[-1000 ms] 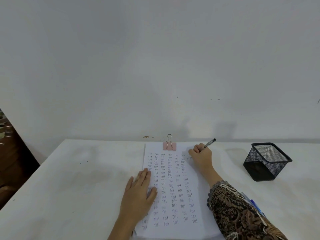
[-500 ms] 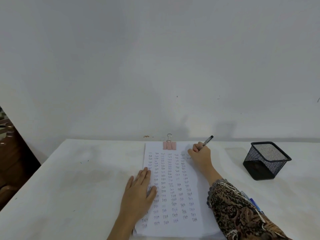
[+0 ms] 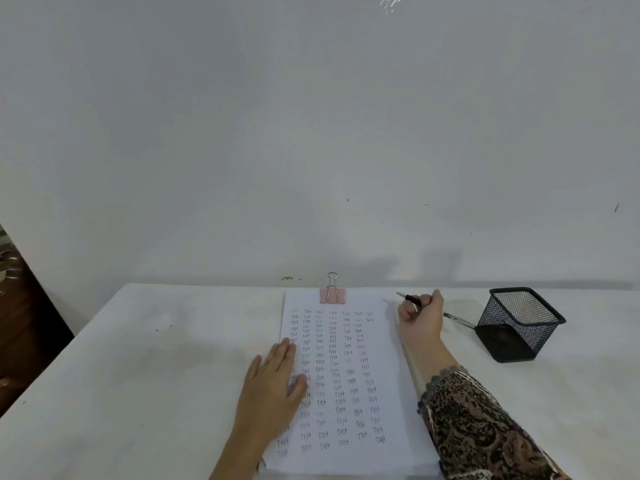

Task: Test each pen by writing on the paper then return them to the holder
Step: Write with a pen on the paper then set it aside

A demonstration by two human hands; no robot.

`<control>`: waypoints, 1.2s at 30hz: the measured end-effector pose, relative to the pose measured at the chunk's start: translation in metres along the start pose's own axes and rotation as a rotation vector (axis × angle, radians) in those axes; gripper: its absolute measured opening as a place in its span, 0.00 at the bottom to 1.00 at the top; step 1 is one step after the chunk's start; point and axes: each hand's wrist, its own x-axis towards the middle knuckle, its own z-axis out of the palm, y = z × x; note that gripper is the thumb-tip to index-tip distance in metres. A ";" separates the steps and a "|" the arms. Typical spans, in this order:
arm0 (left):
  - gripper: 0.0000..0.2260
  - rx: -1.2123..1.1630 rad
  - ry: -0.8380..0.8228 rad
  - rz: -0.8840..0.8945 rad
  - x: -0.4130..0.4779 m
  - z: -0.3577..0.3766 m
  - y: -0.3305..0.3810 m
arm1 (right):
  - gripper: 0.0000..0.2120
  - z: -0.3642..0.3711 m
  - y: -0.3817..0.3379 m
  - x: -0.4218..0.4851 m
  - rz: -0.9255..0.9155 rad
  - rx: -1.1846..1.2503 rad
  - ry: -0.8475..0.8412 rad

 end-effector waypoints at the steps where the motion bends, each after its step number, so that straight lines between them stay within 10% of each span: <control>1: 0.41 0.001 0.004 0.001 0.000 0.000 0.000 | 0.21 0.002 -0.004 -0.004 -0.021 -0.003 0.000; 6: 0.42 -0.014 0.016 0.002 0.000 0.001 0.000 | 0.19 0.020 -0.020 -0.040 -0.129 -0.284 -0.106; 15: 0.42 -0.009 0.024 -0.008 -0.003 -0.002 0.003 | 0.15 -0.006 0.031 -0.095 -0.933 -1.507 -0.616; 28: 0.42 0.023 0.035 -0.013 -0.003 -0.001 0.004 | 0.12 -0.043 0.062 -0.110 -1.492 -1.638 -0.707; 31: 0.42 0.013 0.026 -0.015 -0.004 -0.001 0.004 | 0.14 -0.034 0.053 -0.124 -1.205 -1.420 -0.649; 36: 0.40 0.012 0.025 -0.018 -0.004 -0.003 0.006 | 0.15 -0.008 0.041 -0.143 0.170 -0.079 -0.289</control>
